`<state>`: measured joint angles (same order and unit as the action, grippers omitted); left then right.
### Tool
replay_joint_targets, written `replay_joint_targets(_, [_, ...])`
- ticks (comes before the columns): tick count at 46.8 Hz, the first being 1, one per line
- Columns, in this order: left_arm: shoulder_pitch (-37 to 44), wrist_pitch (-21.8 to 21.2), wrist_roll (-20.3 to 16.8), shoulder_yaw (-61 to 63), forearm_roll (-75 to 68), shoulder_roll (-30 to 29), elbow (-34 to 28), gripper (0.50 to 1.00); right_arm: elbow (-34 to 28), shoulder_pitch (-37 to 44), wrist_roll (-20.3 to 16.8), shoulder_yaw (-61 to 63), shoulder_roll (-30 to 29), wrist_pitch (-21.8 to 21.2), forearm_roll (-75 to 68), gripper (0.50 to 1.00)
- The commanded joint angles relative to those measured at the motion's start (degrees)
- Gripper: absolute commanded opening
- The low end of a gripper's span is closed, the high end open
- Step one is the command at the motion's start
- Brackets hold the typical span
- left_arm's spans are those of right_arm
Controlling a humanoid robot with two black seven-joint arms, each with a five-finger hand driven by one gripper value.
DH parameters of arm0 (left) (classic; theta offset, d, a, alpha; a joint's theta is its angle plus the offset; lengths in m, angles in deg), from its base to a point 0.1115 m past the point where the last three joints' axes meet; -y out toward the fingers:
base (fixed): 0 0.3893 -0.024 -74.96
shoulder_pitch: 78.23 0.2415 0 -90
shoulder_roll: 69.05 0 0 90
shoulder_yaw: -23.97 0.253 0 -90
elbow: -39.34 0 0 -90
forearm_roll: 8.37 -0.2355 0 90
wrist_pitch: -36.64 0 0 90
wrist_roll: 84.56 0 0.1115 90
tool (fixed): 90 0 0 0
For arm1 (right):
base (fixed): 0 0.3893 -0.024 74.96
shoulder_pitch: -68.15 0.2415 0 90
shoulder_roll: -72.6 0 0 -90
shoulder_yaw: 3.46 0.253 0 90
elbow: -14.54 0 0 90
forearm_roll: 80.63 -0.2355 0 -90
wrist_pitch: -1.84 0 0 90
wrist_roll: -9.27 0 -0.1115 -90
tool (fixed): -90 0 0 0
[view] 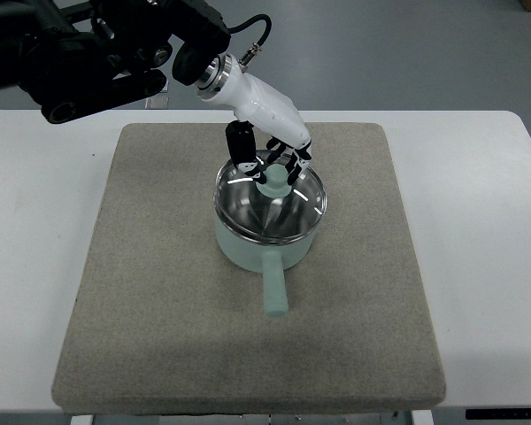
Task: Place lid left of pot with left hand
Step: 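Close the left hand fingers around the mint-green lid knob, then lift the glass lid off the pot with the left hand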
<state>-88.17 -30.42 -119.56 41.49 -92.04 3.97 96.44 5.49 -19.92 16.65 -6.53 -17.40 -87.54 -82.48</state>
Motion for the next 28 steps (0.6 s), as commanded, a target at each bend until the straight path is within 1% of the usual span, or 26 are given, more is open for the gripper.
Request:
replay_joint_targets(1, [-0.08, 0.0, 0.0, -0.2, 0.09, -0.25, 0.03, 0.5, 0.0, 0.0, 0.01, 0.0, 0.0, 0.0, 0.0, 0.924])
replay_joint_targets(28, [-0.25, 0.61, 0.0, -2.67, 0.18, -1.74, -0.06, 0.5, 0.0, 0.0, 0.01, 0.0, 0.0, 0.0, 0.0, 0.924])
